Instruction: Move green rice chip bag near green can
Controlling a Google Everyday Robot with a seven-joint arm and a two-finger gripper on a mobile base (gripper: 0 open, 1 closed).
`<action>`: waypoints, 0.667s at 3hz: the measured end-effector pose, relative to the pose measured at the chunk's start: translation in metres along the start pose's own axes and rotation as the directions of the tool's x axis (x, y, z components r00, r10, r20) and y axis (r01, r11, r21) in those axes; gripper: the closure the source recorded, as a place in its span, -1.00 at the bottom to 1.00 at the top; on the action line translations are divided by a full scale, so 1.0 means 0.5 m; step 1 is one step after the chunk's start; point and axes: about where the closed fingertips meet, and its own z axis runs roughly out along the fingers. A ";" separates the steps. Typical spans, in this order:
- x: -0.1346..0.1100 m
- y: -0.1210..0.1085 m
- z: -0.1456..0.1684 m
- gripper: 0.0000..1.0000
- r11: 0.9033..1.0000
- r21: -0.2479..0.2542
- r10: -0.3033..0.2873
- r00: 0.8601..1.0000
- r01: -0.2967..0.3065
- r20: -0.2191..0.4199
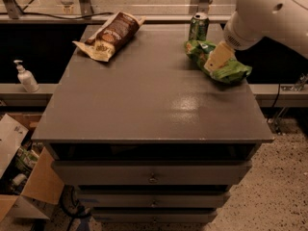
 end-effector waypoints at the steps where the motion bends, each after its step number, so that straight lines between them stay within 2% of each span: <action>1: 0.024 -0.062 -0.064 -1.00 0.996 0.084 0.024 1.000 -0.023 -0.010; 2: 0.070 -0.157 -0.134 -1.00 0.971 0.228 0.078 0.996 -0.068 -0.036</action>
Offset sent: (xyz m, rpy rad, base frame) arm -0.0431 -0.1213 0.1153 -0.1172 -0.2329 -0.3052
